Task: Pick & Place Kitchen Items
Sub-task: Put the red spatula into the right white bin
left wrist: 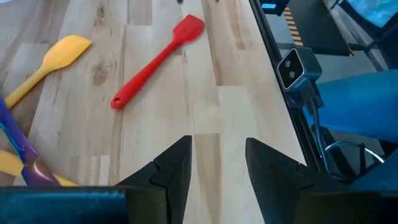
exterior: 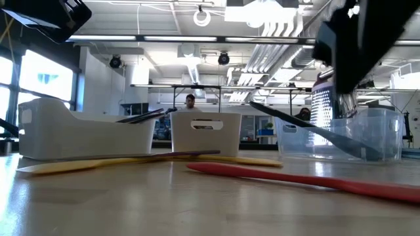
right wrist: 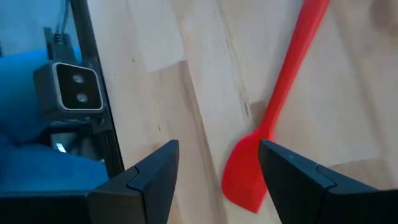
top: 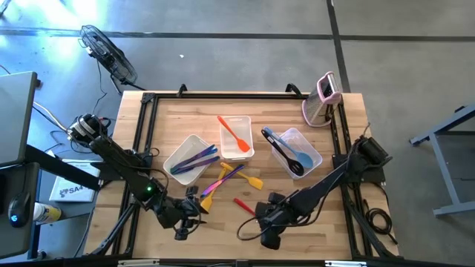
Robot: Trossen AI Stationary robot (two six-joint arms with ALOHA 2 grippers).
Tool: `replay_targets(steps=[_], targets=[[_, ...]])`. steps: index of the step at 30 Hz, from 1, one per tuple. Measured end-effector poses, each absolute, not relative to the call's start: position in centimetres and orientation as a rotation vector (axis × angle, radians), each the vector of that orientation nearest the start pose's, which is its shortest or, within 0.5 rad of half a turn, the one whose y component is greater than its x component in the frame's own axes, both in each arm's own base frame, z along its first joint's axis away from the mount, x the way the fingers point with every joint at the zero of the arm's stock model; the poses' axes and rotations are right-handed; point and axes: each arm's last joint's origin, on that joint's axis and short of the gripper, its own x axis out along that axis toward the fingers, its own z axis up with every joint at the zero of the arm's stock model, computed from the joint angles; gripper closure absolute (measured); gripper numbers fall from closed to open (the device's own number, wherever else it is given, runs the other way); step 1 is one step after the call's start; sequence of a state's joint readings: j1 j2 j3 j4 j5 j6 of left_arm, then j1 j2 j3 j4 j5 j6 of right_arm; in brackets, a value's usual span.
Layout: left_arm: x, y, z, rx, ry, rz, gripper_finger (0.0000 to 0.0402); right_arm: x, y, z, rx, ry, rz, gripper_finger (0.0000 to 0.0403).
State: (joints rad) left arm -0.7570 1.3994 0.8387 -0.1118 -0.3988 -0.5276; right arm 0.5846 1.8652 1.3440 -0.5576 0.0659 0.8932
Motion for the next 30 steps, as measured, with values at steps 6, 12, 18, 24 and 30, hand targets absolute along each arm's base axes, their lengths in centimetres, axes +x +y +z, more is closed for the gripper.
replay_targets(steps=[6,12,18,24,30], targets=[[21.7,-19.0,22.5,-0.139,0.632,-0.182,0.0254,31.9,20.6,23.5,0.243,1.204,-0.088,0.0188],[21.9,-18.6,22.5,-0.125,0.609,-0.123,0.0254,31.8,20.4,26.1,0.187,1.242,-0.093,0.0188],[22.8,-17.6,22.6,-0.149,0.601,-0.067,0.0254,33.1,21.4,26.3,0.110,1.164,0.029,0.0188],[23.8,-16.7,21.9,-0.206,0.616,-0.011,0.0254,33.9,21.9,22.1,-0.070,1.276,-0.022,0.0188],[24.6,-17.0,20.3,-0.183,0.653,0.017,0.0254,33.9,22.1,18.5,-0.122,1.386,-0.154,0.0188]])
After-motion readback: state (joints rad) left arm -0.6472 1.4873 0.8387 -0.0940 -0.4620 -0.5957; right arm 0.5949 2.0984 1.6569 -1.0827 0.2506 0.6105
